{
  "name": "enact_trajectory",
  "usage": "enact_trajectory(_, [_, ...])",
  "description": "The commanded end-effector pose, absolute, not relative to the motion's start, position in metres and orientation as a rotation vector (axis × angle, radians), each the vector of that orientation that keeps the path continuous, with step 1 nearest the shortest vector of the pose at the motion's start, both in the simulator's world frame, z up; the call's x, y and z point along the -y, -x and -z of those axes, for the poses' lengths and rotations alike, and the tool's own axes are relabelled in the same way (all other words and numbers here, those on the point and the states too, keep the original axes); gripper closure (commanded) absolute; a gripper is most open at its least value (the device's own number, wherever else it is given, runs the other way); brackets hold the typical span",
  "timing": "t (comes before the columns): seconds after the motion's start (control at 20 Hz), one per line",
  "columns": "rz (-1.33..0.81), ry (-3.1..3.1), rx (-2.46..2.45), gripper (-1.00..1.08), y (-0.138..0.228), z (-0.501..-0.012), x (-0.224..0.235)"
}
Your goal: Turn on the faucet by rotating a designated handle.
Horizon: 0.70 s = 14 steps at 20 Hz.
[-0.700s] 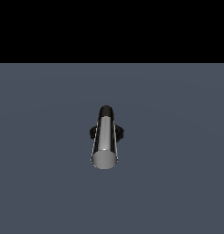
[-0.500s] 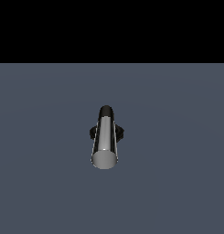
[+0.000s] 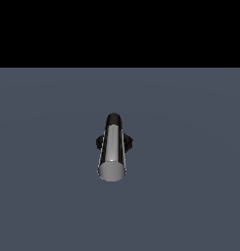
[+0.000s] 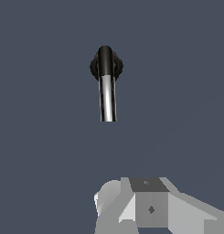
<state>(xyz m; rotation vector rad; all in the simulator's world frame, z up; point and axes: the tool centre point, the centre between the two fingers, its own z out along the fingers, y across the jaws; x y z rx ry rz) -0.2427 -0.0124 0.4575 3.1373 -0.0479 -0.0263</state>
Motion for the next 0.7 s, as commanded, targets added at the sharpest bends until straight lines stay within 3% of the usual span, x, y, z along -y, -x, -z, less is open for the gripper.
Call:
enact_trajectory(0.0, [0.026, -3.138, 0.039, 1.08, 0.242, -0.443, 0.009])
enact_trajectory(0.65, [0.017, -3.139, -0.03, 1.08, 0.234, -0.335, -0.014])
